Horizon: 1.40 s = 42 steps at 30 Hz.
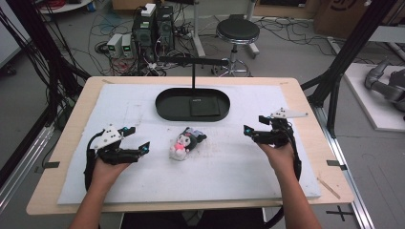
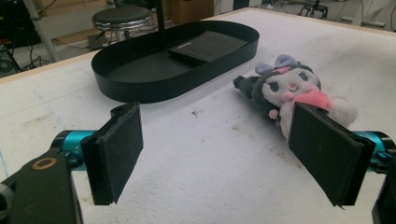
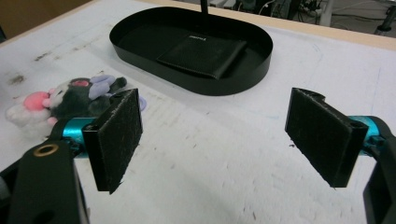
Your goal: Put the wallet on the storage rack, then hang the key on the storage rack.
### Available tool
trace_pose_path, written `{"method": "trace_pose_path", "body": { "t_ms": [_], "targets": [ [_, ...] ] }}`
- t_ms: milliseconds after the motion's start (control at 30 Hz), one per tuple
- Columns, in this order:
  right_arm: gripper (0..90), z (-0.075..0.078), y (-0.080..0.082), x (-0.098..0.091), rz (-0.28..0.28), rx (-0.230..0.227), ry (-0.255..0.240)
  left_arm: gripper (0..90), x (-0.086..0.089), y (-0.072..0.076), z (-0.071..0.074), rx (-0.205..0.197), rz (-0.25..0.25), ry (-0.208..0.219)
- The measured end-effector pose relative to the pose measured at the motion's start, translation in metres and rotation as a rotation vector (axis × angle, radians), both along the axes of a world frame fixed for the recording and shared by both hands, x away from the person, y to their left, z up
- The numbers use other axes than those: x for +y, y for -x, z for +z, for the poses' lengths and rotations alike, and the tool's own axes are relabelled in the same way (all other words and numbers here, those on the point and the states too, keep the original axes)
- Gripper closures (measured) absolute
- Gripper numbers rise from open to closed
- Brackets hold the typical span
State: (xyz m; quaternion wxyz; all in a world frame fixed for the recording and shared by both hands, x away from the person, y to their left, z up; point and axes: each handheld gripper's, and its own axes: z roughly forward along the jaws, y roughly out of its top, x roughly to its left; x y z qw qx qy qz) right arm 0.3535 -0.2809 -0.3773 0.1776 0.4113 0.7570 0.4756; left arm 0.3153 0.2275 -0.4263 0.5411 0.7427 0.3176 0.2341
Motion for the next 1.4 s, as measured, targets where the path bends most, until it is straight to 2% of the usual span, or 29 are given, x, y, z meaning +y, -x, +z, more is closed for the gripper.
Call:
{"method": "trace_pose_path", "body": {
  "t_ms": [67, 200, 267, 433, 567, 700, 833, 867, 900, 1067, 1133, 1167, 1200, 1267, 1333, 1400],
  "targets": [
    [19.5, -0.012, 0.006, -0.006, -0.01, -0.01, -0.032, 17.6, 0.0, 0.001, -0.001, 0.01, -0.003, 0.014],
    [19.5, -0.023, 0.007, -0.009, -0.019, -0.009, -0.033, 17.4, -0.002, 0.0, -0.002, 0.018, -0.006, 0.019],
    [19.4, -0.025, 0.004, -0.011, -0.023, -0.002, -0.015, 17.0, -0.005, -0.002, -0.004, 0.025, -0.011, 0.013],
    [19.4, -0.023, 0.007, -0.014, -0.031, -0.018, -0.028, 16.6, -0.006, -0.002, -0.003, 0.025, -0.012, 0.025],
    [19.5, -0.024, 0.01, -0.016, -0.041, -0.024, -0.015, 16.6, -0.007, -0.003, -0.003, 0.041, -0.014, 0.036],
    [19.4, -0.023, 0.011, -0.018, -0.05, -0.042, -0.019, 16.6, -0.013, -0.002, 0.0, 0.05, -0.019, 0.024],
    [19.4, -0.023, 0.011, -0.018, -0.06, -0.042, -0.005, 16.6, -0.021, -0.004, 0.008, 0.075, -0.032, 0.054],
    [19.5, -0.023, 0.01, -0.019, -0.064, -0.04, 0.0, 16.5, -0.028, -0.007, 0.013, 0.086, -0.038, 0.067],
    [19.5, -0.023, 0.01, -0.019, -0.064, -0.04, 0.0, 16.3, -0.028, -0.007, 0.013, 0.086, -0.038, 0.067],
    [19.5, -0.023, 0.01, -0.024, -0.085, -0.044, -0.006, 15.5, -0.055, -0.019, 0.017, 0.123, -0.048, 0.041],
    [19.5, -0.023, 0.009, -0.025, -0.089, -0.045, -0.006, 12.6, -0.072, -0.027, 0.016, 0.153, -0.065, 0.028],
    [19.4, -0.023, 0.009, -0.026, -0.09, -0.042, -0.008, 12.2, -0.085, -0.033, 0.015, 0.181, -0.081, 0.009],
    [19.4, -0.023, 0.009, -0.026, -0.091, -0.041, -0.012, 12.2, -0.085, -0.033, 0.015, 0.181, -0.081, 0.009],
    [19.4, -0.024, 0.008, -0.026, -0.094, -0.042, -0.013, 12.3, -0.1, -0.038, 0.013, 0.196, -0.09, -0.015],
    [19.4, -0.024, 0.008, -0.026, -0.098, -0.038, -0.014, 12.3, -0.116, -0.045, 0.007, 0.229, -0.085, -0.031],
    [19.4, -0.024, 0.008, -0.026, -0.099, -0.037, -0.012, 12.3, -0.119, -0.047, 0.006, 0.236, -0.088, -0.04]
  ]
}}
